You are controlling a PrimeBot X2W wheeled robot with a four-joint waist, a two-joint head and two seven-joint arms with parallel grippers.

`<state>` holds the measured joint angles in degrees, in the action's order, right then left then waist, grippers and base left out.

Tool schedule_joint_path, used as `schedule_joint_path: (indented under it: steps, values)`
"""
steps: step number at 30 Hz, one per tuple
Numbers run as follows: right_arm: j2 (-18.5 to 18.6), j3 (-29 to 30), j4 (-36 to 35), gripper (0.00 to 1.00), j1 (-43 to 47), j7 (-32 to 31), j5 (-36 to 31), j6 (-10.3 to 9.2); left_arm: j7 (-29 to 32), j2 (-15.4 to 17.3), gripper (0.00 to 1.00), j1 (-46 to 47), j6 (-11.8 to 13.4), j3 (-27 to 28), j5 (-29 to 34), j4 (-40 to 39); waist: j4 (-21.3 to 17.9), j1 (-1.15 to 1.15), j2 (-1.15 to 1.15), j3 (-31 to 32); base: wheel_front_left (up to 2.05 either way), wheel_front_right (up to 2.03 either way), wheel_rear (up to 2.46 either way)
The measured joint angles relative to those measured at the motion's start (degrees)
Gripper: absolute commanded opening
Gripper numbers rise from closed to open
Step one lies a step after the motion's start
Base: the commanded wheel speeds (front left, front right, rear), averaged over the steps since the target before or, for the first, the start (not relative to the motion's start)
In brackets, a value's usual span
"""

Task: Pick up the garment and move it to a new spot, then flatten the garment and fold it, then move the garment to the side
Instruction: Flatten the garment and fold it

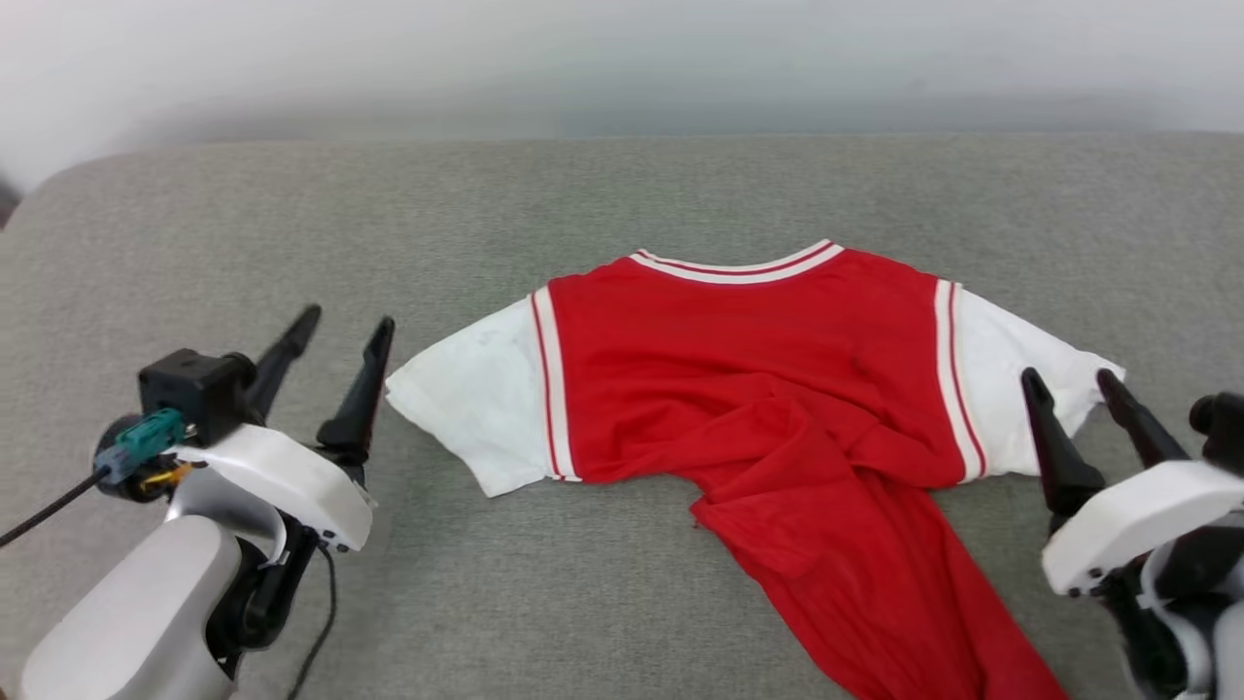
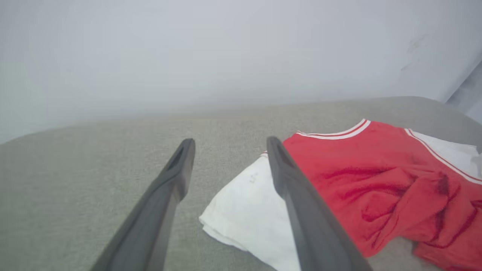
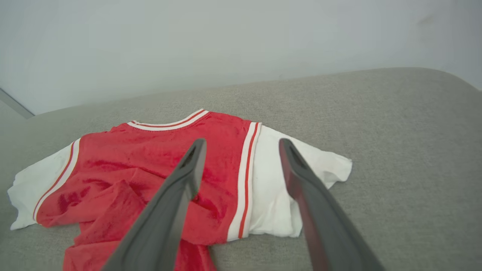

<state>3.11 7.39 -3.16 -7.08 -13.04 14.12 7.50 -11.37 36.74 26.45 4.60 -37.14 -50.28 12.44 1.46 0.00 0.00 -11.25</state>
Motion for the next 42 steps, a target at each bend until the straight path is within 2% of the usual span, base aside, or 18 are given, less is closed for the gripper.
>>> schedule_joint_path:
  steps: [4, 8, 13, 18, 25, 35, 36, 37, 38, 42]
  values:
    - [4.6, 1.36, -2.23, 1.0, -1.71, -11.85, -0.4, 0.0, -3.01, 0.24, 1.0, -1.51, 3.2, 2.65, 3.79, -5.9, 1.89, 0.0, 0.0, -0.2, 0.0, 0.0, 0.0]
    - [11.04, 2.77, -2.85, 1.0, -4.51, -25.97, 0.55, -0.01, -3.54, -1.44, 1.0, -4.7, 5.65, 5.49, 5.95, -11.55, 3.74, 0.0, 0.0, -1.31, 0.0, 0.0, 0.0]
    - [15.5, 6.3, -1.04, 1.0, -10.5, -40.86, 2.02, 0.0, -3.56, -3.61, 1.0, -8.09, 6.24, 7.67, 9.61, -16.12, 5.97, 0.0, 0.0, -3.53, 0.0, 0.0, 0.0]
    - [16.16, 12.07, 3.11, 1.0, -15.18, -52.71, 0.91, -0.01, -3.63, -4.97, 1.0, -9.02, 4.95, 8.8, 11.45, -17.42, 8.24, 0.0, 0.0, -6.37, 0.0, 0.0, 0.0]
    - [16.26, 16.24, 8.6, 1.0, -19.17, -56.37, -4.87, 0.0, -3.63, -7.03, 1.0, -7.81, 3.37, 9.84, 13.14, -17.68, 11.16, 0.0, 0.0, -10.14, 0.0, 0.0, 0.0]
    - [14.62, 17.78, 11.54, 1.0, -20.02, -53.25, -6.53, -0.01, -3.43, -7.56, 1.0, -6.67, 1.97, 11.03, 13.16, -17.19, 12.57, 0.0, 0.0, -13.24, 0.0, 0.0, 0.0]
    - [14.46, 17.66, 11.54, 0.47, -19.93, -52.99, -6.51, -0.01, -3.25, -7.42, 1.0, -6.54, 1.97, 11.12, 12.93, -16.96, 12.45, 0.0, 0.0, -13.35, 0.0, 0.0, 0.0]
    - [14.23, 17.59, 11.54, 0.2, -19.93, -52.52, -6.47, -0.01, -2.82, -7.23, 1.0, -6.47, 1.98, 11.16, 12.71, -16.75, 12.31, 0.0, 0.0, -13.43, 0.0, 0.0, 0.0]
    - [13.94, 17.55, 11.54, 0.0, -19.92, -51.99, -6.41, -0.01, -2.36, -6.97, 1.0, -6.45, 2.03, 11.14, 12.72, -16.51, 12.14, 0.0, 0.0, -13.48, 0.0, 0.0, 0.0]
    - [13.15, 16.44, 11.52, 0.0, -19.56, -49.88, -5.49, 0.0, 0.93, -5.92, 1.0, -6.09, 2.29, 10.87, 12.05, -15.78, 11.24, 0.0, 0.0, -13.27, 0.0, 0.0, 0.0]
